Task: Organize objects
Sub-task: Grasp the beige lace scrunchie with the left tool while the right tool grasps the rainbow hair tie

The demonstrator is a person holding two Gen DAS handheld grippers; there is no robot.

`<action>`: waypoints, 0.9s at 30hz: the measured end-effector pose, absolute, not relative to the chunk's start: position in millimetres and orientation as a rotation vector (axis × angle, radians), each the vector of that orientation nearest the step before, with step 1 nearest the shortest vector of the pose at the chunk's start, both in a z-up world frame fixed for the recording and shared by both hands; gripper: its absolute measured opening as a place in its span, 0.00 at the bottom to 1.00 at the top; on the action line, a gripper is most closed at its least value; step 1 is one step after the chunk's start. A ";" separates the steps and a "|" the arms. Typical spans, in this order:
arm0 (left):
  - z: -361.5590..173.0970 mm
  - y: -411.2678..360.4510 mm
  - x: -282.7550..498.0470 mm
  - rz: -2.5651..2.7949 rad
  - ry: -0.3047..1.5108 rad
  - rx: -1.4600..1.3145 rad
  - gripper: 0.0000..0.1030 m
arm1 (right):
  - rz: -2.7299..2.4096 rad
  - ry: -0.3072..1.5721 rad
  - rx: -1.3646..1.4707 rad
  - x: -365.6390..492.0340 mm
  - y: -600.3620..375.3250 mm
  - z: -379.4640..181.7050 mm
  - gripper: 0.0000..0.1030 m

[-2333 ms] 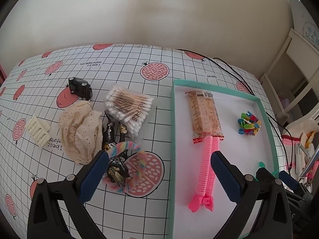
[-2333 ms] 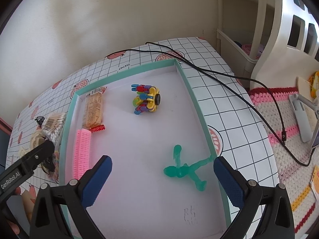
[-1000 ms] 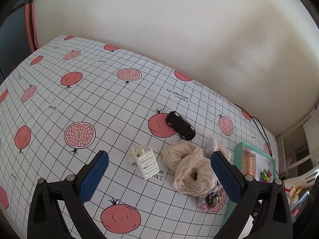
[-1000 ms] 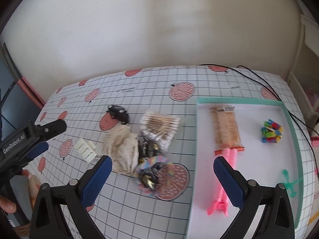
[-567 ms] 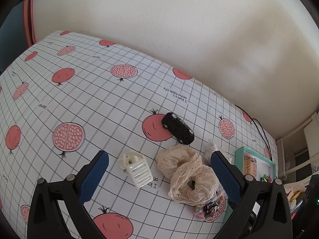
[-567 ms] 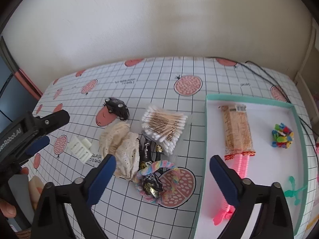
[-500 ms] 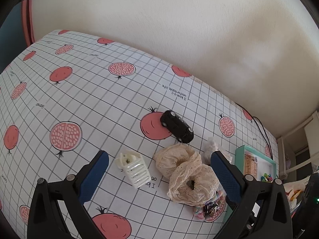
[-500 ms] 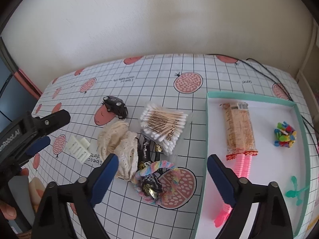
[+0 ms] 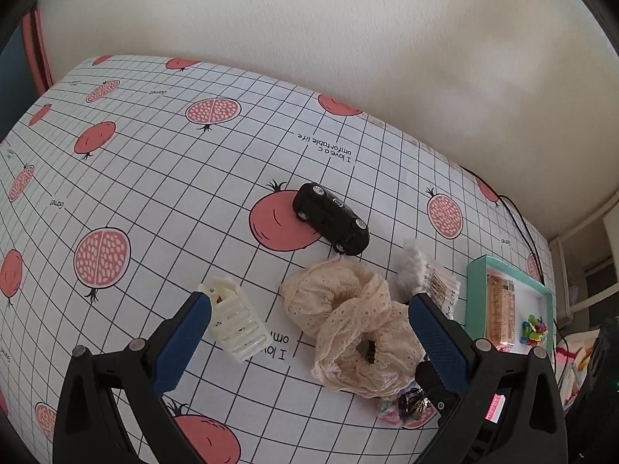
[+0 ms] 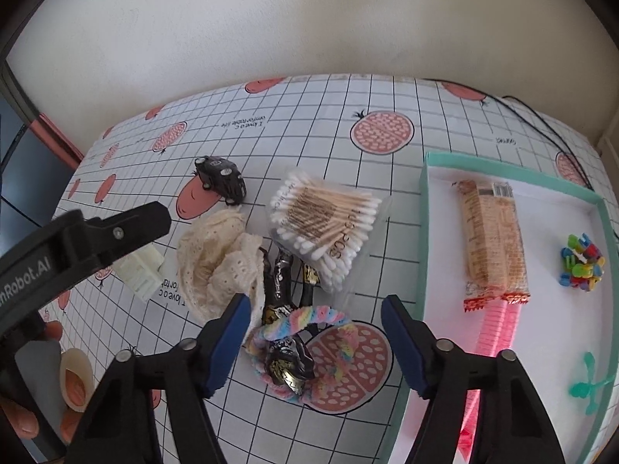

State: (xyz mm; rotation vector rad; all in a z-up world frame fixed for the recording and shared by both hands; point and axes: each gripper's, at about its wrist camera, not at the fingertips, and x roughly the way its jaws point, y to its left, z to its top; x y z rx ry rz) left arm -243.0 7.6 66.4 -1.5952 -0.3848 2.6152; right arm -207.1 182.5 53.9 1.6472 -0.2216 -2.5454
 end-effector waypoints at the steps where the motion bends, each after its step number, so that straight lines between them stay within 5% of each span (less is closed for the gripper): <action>1: 66.3 8.2 -243.2 2.618 -0.381 -1.596 0.99 | -2.540 -0.228 1.647 -207.1 182.2 53.5 0.69; 20: 45.5 40.0 -243.4 2.549 -0.298 -1.635 0.82 | -2.445 -0.348 1.672 -210.7 189.4 33.3 0.64; 27: 37.2 40.7 -245.4 2.530 -0.307 -1.673 0.63 | -2.403 -0.378 1.667 -212.6 185.1 30.5 0.55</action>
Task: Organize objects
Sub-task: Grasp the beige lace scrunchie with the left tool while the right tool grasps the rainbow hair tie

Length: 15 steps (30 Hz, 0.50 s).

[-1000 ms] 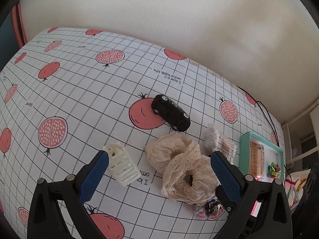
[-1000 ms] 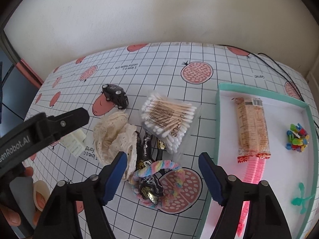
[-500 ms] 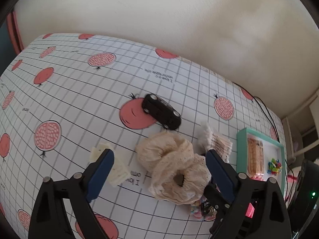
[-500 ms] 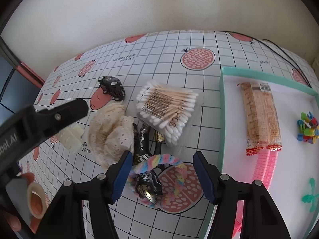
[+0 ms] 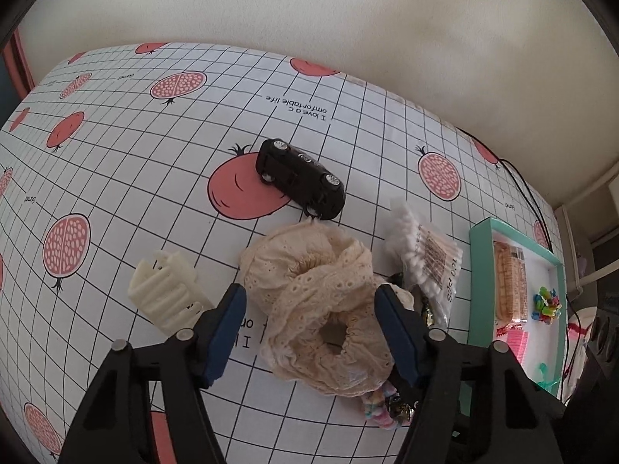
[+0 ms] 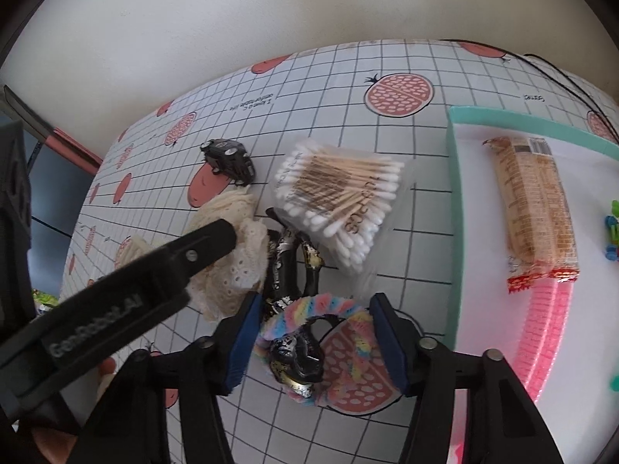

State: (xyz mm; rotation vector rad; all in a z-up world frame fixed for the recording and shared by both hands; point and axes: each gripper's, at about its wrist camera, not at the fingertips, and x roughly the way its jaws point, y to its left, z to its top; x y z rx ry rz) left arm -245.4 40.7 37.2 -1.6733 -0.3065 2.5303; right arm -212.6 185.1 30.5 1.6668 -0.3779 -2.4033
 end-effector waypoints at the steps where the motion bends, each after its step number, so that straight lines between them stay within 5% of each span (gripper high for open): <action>1: 36.8 40.7 -245.6 2.527 -0.310 -1.676 0.58 | -2.401 -0.374 1.667 -212.6 184.2 30.6 0.54; 15: 39.5 36.7 -242.4 2.532 -0.310 -1.685 0.20 | -2.371 -0.360 1.665 -210.6 182.0 36.1 0.49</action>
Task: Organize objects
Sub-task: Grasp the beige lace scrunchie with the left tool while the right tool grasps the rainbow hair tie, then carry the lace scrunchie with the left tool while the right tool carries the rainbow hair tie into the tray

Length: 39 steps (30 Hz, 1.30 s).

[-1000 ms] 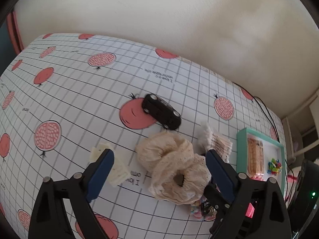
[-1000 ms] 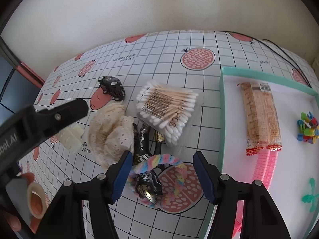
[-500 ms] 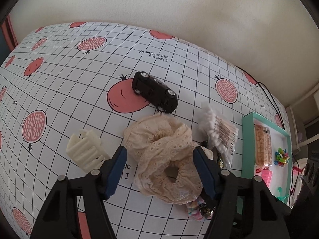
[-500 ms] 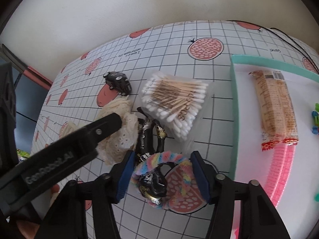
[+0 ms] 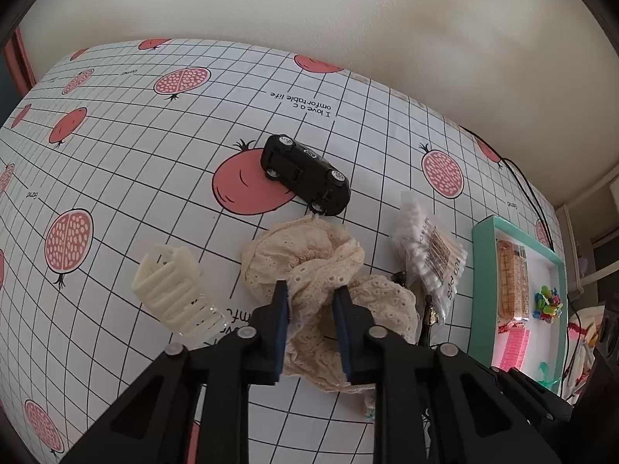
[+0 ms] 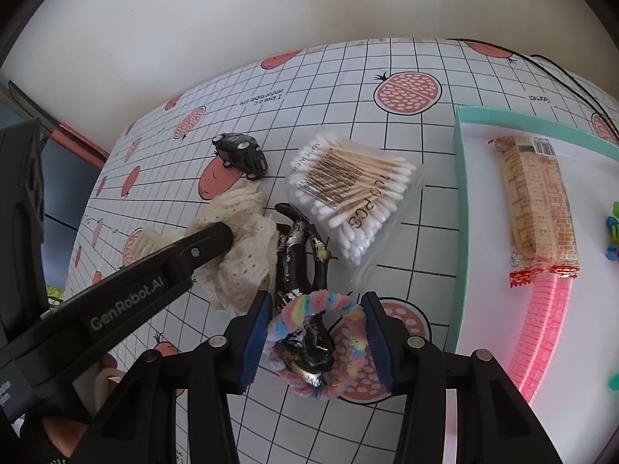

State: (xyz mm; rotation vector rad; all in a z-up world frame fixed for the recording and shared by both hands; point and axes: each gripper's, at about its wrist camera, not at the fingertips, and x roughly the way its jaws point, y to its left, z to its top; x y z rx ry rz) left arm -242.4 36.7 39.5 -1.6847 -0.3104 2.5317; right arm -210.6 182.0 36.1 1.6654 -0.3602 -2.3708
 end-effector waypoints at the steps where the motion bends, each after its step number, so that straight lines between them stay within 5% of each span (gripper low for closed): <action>1: 40.5 36.1 -242.2 2.538 -0.312 -1.682 0.16 | -2.371 -0.359 1.662 -210.5 181.7 37.4 0.49; 39: 172.1 50.6 -205.6 2.736 -0.316 -1.210 0.10 | -2.517 -0.373 1.515 -178.8 253.6 111.2 0.49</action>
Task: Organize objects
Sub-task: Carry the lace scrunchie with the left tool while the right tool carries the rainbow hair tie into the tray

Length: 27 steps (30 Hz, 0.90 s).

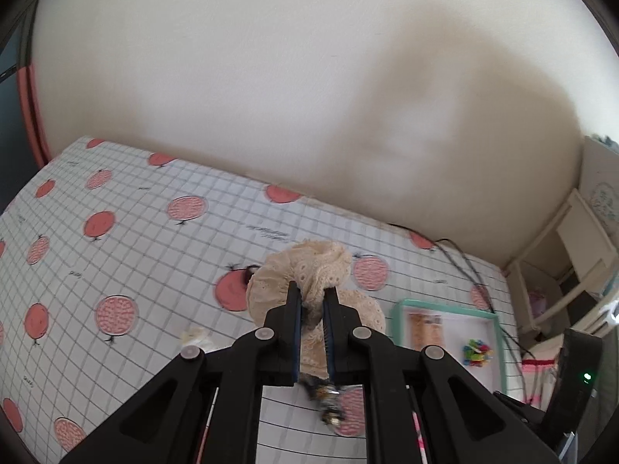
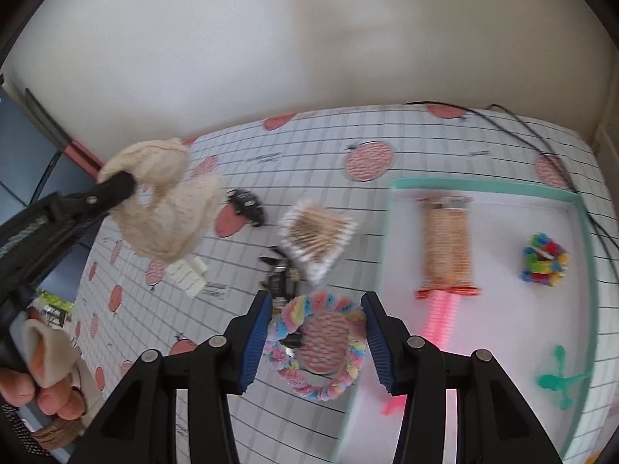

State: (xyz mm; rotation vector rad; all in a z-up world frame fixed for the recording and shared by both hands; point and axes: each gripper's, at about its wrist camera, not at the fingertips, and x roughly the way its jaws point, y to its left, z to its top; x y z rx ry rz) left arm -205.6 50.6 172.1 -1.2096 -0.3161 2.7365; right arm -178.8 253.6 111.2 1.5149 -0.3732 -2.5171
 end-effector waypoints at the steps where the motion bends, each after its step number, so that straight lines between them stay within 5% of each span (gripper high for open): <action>1: 174.7 57.1 -203.4 2.725 -0.307 -1.197 0.10 | -2.532 -0.384 1.518 -177.1 261.4 111.9 0.49; 27: 115.8 236.8 -160.8 2.361 -0.018 -1.279 0.10 | -2.781 -0.603 1.668 -134.1 415.4 105.0 0.49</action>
